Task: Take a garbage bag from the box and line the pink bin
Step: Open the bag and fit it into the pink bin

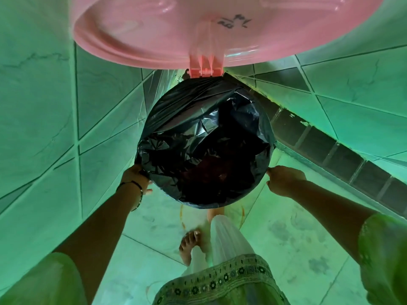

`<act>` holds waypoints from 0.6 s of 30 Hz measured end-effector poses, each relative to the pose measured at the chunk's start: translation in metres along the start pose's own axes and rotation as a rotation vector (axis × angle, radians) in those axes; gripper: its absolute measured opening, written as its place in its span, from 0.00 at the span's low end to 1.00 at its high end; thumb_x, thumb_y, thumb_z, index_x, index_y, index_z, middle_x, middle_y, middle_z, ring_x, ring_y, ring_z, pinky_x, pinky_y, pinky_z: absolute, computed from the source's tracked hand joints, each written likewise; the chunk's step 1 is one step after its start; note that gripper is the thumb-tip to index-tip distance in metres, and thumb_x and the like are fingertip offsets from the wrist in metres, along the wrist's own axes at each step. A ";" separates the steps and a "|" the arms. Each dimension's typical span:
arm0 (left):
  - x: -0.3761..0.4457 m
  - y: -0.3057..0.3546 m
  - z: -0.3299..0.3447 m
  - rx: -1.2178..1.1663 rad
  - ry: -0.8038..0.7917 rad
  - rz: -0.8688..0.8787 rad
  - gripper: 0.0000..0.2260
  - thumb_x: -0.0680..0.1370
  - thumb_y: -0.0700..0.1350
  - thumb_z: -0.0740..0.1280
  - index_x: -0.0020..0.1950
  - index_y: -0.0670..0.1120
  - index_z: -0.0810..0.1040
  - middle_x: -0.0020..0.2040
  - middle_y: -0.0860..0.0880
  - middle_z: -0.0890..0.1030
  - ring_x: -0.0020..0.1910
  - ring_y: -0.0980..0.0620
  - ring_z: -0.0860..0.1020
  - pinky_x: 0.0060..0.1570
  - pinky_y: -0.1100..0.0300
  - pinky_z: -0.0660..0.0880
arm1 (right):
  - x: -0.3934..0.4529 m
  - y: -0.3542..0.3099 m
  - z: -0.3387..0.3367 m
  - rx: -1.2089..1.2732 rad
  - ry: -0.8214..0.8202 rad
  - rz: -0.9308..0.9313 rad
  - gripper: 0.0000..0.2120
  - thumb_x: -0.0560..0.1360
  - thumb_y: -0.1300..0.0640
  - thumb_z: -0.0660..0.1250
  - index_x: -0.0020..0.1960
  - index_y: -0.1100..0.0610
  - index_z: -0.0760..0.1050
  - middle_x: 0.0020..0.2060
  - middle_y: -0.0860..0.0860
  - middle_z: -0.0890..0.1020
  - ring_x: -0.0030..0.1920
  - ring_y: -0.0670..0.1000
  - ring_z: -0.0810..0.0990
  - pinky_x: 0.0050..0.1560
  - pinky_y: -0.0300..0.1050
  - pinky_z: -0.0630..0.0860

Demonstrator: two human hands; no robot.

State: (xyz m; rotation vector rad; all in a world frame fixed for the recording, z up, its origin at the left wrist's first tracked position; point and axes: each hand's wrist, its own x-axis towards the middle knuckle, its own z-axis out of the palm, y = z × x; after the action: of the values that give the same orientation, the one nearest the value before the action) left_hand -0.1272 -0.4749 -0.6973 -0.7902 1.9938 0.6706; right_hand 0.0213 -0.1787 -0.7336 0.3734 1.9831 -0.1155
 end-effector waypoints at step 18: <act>-0.014 0.166 -0.004 0.058 0.059 0.498 0.14 0.80 0.50 0.57 0.54 0.43 0.78 0.53 0.42 0.80 0.51 0.48 0.74 0.51 0.59 0.72 | 0.021 -0.008 -0.168 0.085 0.538 -0.119 0.39 0.73 0.66 0.58 0.72 0.32 0.48 0.44 0.57 0.72 0.45 0.61 0.76 0.38 0.49 0.73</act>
State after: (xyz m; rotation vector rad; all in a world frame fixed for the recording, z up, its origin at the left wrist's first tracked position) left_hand -0.2459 -0.3652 -0.6576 -0.2753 2.2743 0.8726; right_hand -0.1352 -0.1407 -0.6803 0.3666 2.5393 -0.1903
